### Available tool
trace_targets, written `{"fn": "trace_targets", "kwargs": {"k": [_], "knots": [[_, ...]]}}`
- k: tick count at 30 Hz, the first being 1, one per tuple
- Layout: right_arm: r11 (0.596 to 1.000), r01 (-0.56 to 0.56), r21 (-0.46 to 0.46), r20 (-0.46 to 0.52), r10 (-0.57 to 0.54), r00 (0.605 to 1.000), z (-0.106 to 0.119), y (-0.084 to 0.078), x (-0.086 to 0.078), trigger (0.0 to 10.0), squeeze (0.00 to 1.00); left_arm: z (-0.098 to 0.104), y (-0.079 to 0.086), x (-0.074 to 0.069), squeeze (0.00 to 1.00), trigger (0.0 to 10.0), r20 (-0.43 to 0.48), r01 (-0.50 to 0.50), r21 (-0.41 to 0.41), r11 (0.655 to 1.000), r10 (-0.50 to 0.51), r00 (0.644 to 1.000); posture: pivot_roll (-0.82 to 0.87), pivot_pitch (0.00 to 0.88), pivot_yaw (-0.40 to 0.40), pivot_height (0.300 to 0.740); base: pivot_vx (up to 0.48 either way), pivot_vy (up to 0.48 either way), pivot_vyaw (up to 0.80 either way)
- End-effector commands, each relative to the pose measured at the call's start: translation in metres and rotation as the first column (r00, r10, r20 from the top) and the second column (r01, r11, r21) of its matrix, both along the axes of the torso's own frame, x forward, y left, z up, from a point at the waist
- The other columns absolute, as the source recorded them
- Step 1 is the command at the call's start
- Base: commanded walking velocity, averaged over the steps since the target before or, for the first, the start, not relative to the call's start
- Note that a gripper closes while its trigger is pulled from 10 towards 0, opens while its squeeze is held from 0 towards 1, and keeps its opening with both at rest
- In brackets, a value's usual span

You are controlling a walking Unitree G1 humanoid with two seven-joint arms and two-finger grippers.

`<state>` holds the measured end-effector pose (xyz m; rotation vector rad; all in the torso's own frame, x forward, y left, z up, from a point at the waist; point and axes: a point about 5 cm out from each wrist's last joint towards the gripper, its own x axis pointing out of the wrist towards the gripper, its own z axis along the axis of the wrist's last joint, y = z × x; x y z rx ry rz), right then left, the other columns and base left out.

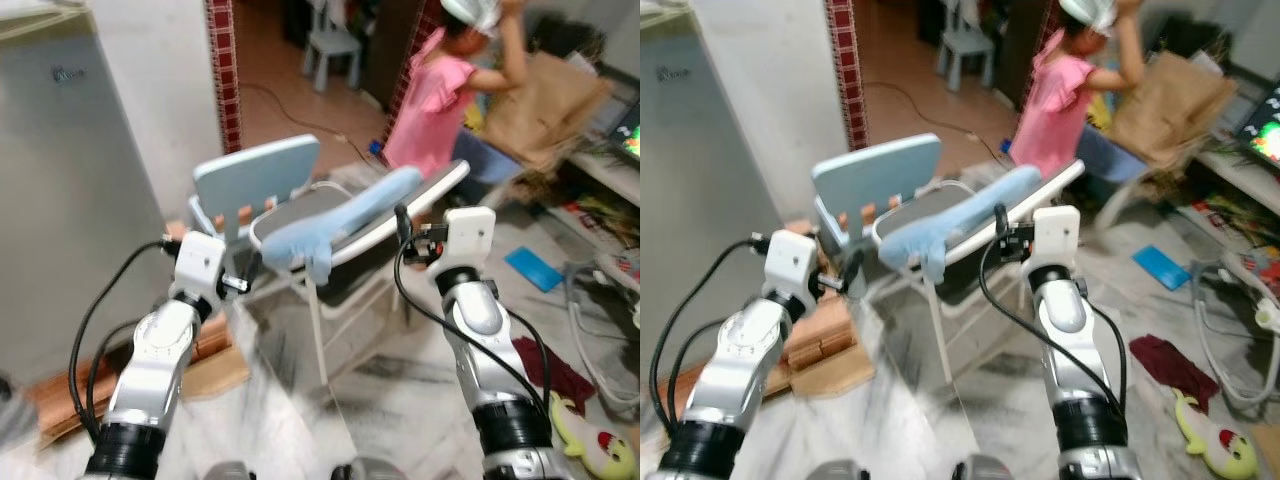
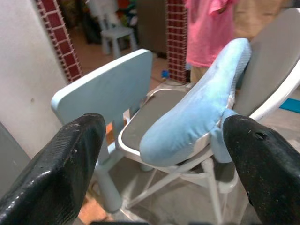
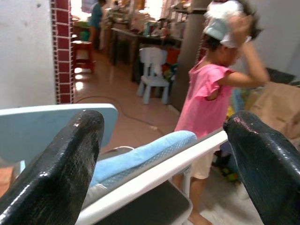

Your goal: Restocking fridge

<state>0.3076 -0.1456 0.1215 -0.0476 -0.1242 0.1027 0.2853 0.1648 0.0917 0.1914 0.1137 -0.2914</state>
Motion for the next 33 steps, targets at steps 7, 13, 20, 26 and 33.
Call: {"fn": "trace_targets", "kwargs": {"k": [7, 13, 20, 26, 33], "knots": [[1.000, -0.023, 0.000, 0.019, 0.023, 1.000, 0.004, 0.009, 0.002, 10.0, 0.00, -0.006, 0.003, -0.004, 0.00, 10.0, -0.013, 0.028, 0.031, 0.999, -0.028, 1.000, 0.00, 0.018, -0.055, 0.740, 0.000, 0.469, -0.57], [1.000, -0.020, 0.004, 0.019, 0.020, 1.000, 0.004, 0.009, 0.004, 10.0, 0.00, -0.009, 0.002, -0.005, 0.00, 10.0, -0.021, 0.049, 0.066, 0.997, -0.048, 0.999, 0.00, 0.019, -0.052, 0.740, -0.096, 0.425, 0.00], [1.000, -0.019, 0.019, 0.019, 0.019, 1.000, 0.003, 0.011, 0.004, 10.0, 0.00, -0.011, 0.001, -0.005, 0.00, 10.0, -0.035, 0.073, 0.106, 0.992, -0.070, 0.997, 0.01, 0.020, -0.047, 0.740, -0.389, 0.222, 0.00], [1.000, -0.005, 0.020, 0.032, 0.005, 0.999, 0.004, 0.008, 0.006, 10.0, 0.00, -0.005, 0.005, -0.003, 0.00, 10.0, 0.017, 0.096, 0.128, 0.987, -0.099, 0.995, 0.02, 0.005, -0.033, 0.740, -0.249, 0.000, 0.00], [0.996, 0.083, 0.028, 0.052, -0.084, 0.995, 0.005, -0.006, 0.009, 10.0, 0.00, 0.008, 0.010, 0.008, 0.00, 10.0, 0.046, 0.122, 0.151, 0.981, -0.130, 0.990, 0.03, 0.000, 0.026, 0.740, 0.000, 0.000, 0.00]]}}
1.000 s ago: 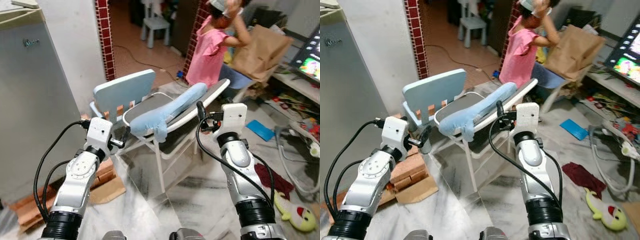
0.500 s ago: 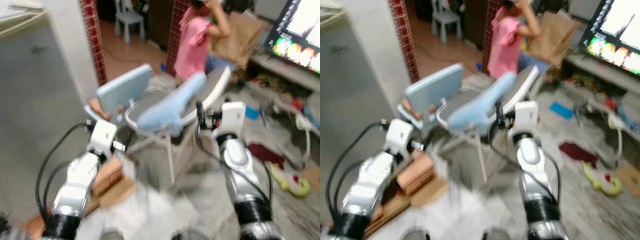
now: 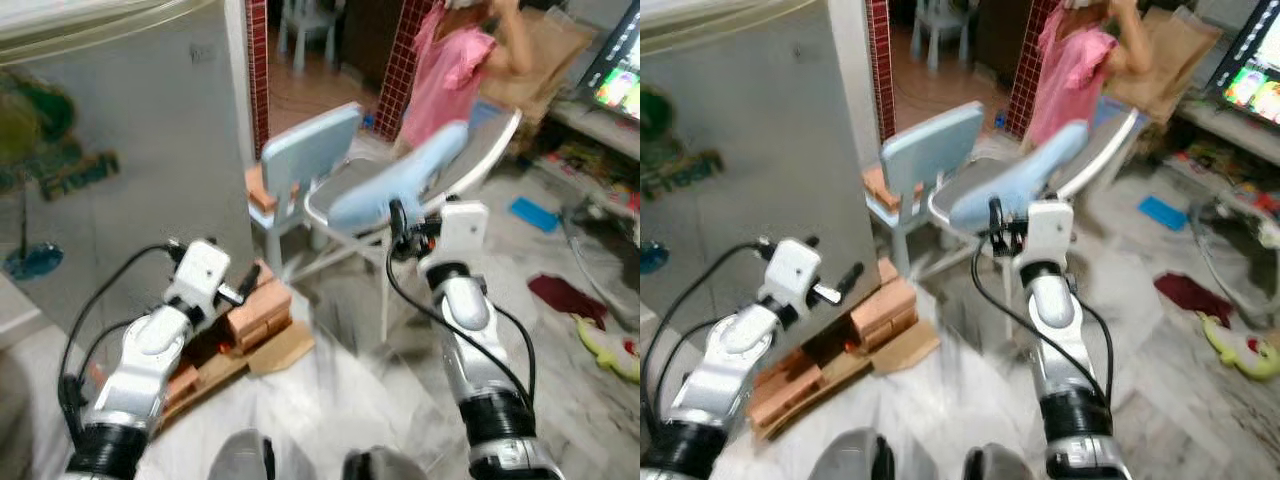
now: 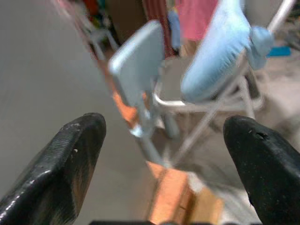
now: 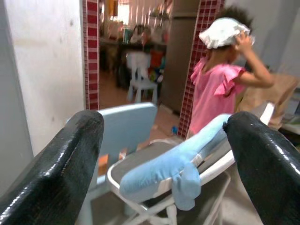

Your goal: Restocking fridge

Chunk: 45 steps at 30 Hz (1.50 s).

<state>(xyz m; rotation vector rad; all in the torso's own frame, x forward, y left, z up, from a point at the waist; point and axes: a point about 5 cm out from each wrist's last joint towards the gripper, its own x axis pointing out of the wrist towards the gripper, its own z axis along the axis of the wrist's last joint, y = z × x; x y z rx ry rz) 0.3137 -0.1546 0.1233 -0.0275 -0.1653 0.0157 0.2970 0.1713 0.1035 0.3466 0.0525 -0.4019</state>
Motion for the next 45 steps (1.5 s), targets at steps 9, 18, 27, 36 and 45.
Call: {"fn": "trace_targets", "kwargs": {"k": [9, 18, 27, 36, 45], "knots": [[0.997, 0.071, -0.023, -0.003, -0.071, 0.997, -0.007, -0.008, -0.003, 10.0, 0.00, 0.004, 0.007, 0.013, 0.00, 10.0, 0.017, -0.003, 0.020, 1.000, 0.003, 1.000, 0.01, 0.000, 0.047, 0.740, 0.000, 0.000, 0.00], [0.992, 0.119, -0.034, -0.007, -0.120, 0.993, -0.008, -0.019, -0.002, 10.0, 0.00, -0.004, 0.004, 0.006, 0.00, 10.0, 0.008, 0.012, 0.026, 1.000, -0.012, 1.000, 0.01, 0.000, 0.024, 0.740, 0.000, 0.000, 0.00], [0.988, 0.154, -0.019, -0.054, -0.155, 0.987, -0.023, -0.026, -0.018, 10.0, 0.00, -0.014, 0.012, -0.007, 0.00, 10.0, -0.035, -0.031, -0.005, 1.000, 0.031, 0.999, 0.00, 0.000, 0.009, 0.740, 0.000, 0.251, 0.00], [0.992, 0.118, -0.046, -0.073, -0.121, 0.990, -0.025, -0.027, -0.019, 10.0, 0.00, -0.021, 0.007, -0.020, 0.00, 10.0, -0.050, -0.035, -0.040, 0.999, 0.033, 0.998, 0.00, 0.014, -0.024, 0.740, 0.000, 0.448, 0.00], [0.993, 0.107, -0.049, -0.079, -0.111, 0.991, -0.025, -0.026, -0.025, 10.0, 0.00, -0.019, 0.017, -0.024, 0.00, 10.0, -0.056, -0.067, -0.055, 0.996, 0.064, 0.996, 0.01, 0.019, -0.033, 0.740, 0.000, 0.439, 0.00]]}}
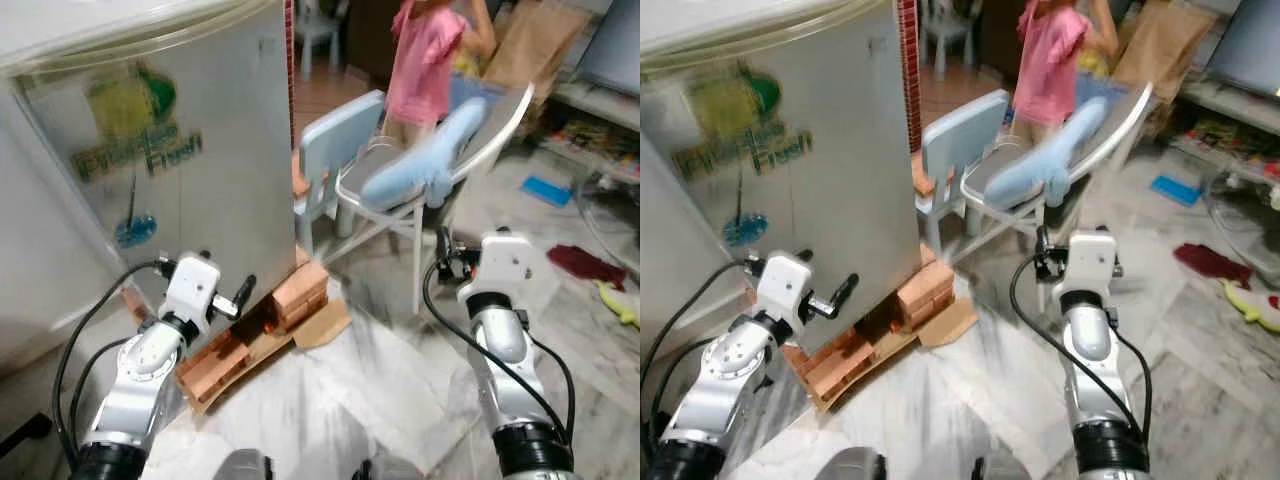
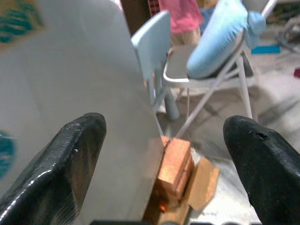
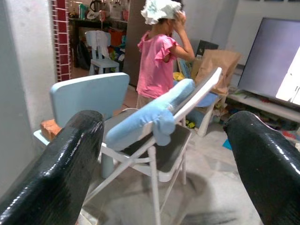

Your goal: Restocking fridge

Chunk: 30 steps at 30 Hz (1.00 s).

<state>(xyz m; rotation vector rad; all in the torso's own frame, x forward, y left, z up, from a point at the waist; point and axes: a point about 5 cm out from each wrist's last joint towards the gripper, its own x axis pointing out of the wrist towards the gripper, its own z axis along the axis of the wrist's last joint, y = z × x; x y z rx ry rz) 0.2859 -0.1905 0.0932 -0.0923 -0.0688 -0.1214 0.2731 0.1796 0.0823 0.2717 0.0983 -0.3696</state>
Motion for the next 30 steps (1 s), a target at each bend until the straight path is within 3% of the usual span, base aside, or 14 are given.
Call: {"fn": "trace_targets", "kwargs": {"k": [1, 6, 16, 24, 30], "knots": [[0.999, -0.040, 0.009, 0.007, 0.039, 0.999, 0.004, 0.011, 0.003, 10.0, 0.00, 0.003, 0.008, -0.001, 0.00, 10.0, -0.002, -0.005, 0.015, 1.000, 0.005, 1.000, 0.01, 0.022, -0.038, 0.740, 0.000, 0.439, 0.00], [0.999, -0.041, 0.004, 0.011, 0.041, 0.999, 0.007, 0.011, 0.006, 10.0, 0.00, 0.004, 0.011, -0.002, 0.00, 10.0, -0.001, -0.004, 0.034, 0.999, 0.004, 1.000, 0.01, 0.023, -0.034, 0.740, 0.000, 0.438, 0.00], [0.999, -0.048, 0.009, 0.008, 0.048, 0.999, 0.007, 0.013, 0.004, 10.0, 0.00, -0.003, 0.029, 0.000, 0.00, 10.0, -0.020, -0.180, -0.030, 0.983, 0.180, 0.984, 0.01, 0.022, -0.038, 0.740, 0.000, 0.439, 0.00], [0.998, -0.061, 0.009, 0.012, 0.061, 0.998, 0.010, 0.017, 0.007, 10.0, 0.00, 0.002, 0.033, 0.003, 0.00, 10.0, -0.001, -0.210, -0.036, 0.977, 0.210, 0.978, 0.01, 0.023, -0.044, 0.740, 0.000, 0.450, 0.00], [0.998, -0.060, 0.005, 0.010, 0.060, 0.998, 0.011, 0.015, 0.006, 10.0, 0.00, 0.005, 0.039, 0.005, 0.00, 10.0, 0.034, -0.249, -0.063, 0.966, 0.252, 0.967, 0.01, 0.026, -0.048, 0.740, 0.000, 0.000, -0.35]]}}
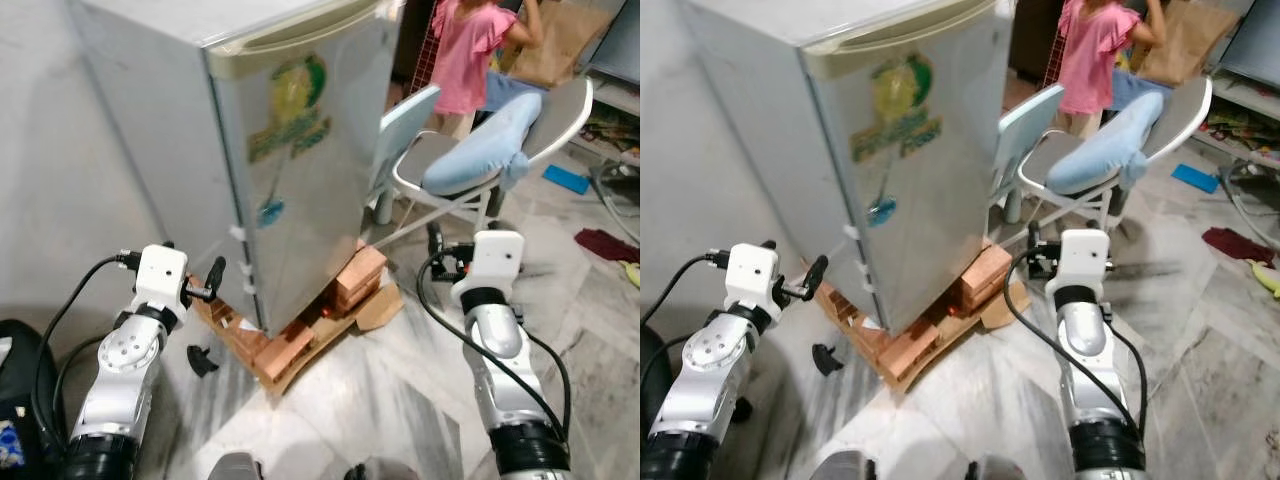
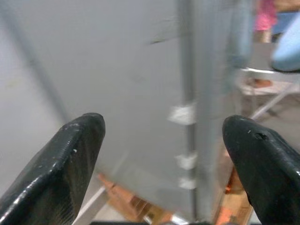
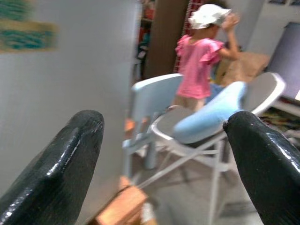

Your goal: Restocking fridge

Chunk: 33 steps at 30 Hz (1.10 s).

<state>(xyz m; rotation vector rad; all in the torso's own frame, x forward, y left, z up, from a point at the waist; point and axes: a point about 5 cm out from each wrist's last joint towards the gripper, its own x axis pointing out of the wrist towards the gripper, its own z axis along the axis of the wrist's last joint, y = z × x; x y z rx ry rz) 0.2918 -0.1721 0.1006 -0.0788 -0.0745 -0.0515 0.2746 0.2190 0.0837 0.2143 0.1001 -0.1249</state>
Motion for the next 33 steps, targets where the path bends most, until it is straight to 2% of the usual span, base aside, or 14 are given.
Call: {"fn": "trace_targets", "kwargs": {"k": [1, 12, 17, 25, 29, 33], "knots": [[1.000, 0.010, -0.006, 0.006, -0.010, 1.000, 0.0031, -0.0039, 0.0002, 10.0, 0.00, 0.0042, 0.0004, 0.0032, 0.00, 10.0, 0.021, -0.013, -0.009, 1.000, 0.013, 1.000, 0.01, 0.026, -0.047, 0.740, 0.000, 0.000, -0.80], [1.000, -0.006, -0.017, 0.009, 0.006, 1.000, 0.0034, -0.0008, 0.0000, 10.0, 0.00, 0.0037, 0.0000, 0.0058, 0.00, 10.0, 0.026, -0.039, -0.027, 0.999, 0.040, 0.999, 0.01, 0.026, -0.048, 0.740, 0.000, 0.000, -0.75], [1.000, -0.009, -0.019, 0.010, 0.009, 1.000, 0.0035, -0.0003, 0.0000, 10.0, 0.00, 0.0034, -0.0004, 0.0072, 0.00, 10.0, 0.025, -0.044, -0.034, 0.998, 0.045, 0.999, 0.01, 0.026, -0.047, 0.740, 0.000, 0.439, -0.52], [1.000, -0.017, -0.017, 0.010, 0.017, 1.000, 0.0038, 0.0021, 0.0010, 10.0, 0.00, 0.0052, -0.0010, 0.0095, 0.00, 10.0, 0.039, -0.030, -0.023, 0.999, 0.031, 0.999, 0.01, 0.022, -0.046, 0.740, 0.000, 0.474, -0.14], [1.000, -0.019, -0.015, 0.012, 0.019, 1.000, 0.0040, 0.0024, 0.0009, 10.0, 0.00, 0.0063, -0.0010, 0.0098, 0.00, 10.0, 0.048, -0.039, -0.050, 0.998, 0.041, 0.998, 0.01, 0.022, -0.043, 0.740, 0.000, 0.000, -0.80], [1.000, -0.018, -0.014, 0.013, 0.018, 1.000, 0.0037, 0.0021, 0.0003, 10.0, 0.00, 0.0104, 0.0006, 0.0102, 0.00, 10.0, 0.085, -0.051, -0.017, 0.999, 0.052, 0.995, 0.01, 0.023, -0.044, 0.740, 0.000, 0.000, -0.23]]}}
